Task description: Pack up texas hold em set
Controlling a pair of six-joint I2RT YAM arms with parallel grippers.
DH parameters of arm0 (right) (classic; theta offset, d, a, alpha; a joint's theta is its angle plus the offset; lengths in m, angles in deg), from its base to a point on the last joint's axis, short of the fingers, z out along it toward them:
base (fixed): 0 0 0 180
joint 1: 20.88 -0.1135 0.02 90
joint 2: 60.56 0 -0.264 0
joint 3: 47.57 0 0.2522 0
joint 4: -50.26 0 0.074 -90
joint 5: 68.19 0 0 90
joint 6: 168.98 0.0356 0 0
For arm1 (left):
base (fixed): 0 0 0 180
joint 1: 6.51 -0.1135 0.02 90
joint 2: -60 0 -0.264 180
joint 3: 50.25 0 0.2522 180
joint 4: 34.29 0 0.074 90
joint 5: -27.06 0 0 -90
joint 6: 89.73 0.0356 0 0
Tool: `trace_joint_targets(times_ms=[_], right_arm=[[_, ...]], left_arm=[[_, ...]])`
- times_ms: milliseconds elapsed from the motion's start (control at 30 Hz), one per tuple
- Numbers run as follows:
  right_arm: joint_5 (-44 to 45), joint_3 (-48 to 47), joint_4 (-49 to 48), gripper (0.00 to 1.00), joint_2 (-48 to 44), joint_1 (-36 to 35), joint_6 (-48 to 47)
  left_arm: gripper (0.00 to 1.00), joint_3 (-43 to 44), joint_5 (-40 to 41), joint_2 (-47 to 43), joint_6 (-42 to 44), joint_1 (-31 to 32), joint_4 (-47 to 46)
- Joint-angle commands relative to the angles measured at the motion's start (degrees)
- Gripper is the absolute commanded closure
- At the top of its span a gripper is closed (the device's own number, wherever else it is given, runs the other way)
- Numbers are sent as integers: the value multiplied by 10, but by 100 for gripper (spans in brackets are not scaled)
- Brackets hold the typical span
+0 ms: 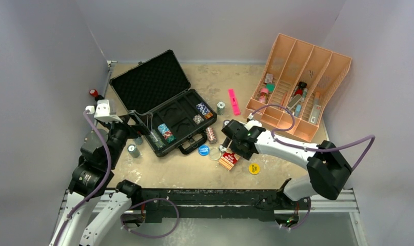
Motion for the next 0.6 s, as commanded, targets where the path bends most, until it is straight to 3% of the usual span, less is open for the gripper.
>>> trace_joint_targets(times_ms=[0,200,567], right_arm=[[24,-24,43,21,16,-3,50],[53,-60,110,17,36,-4,73],[64,-82,134,12,0,-4,74]], left_arm=[[5,-2,11,-5,6,2,-22],[5,-9,19,-15,9,3,-22],[5,-11,24,-23,14,3,-21]])
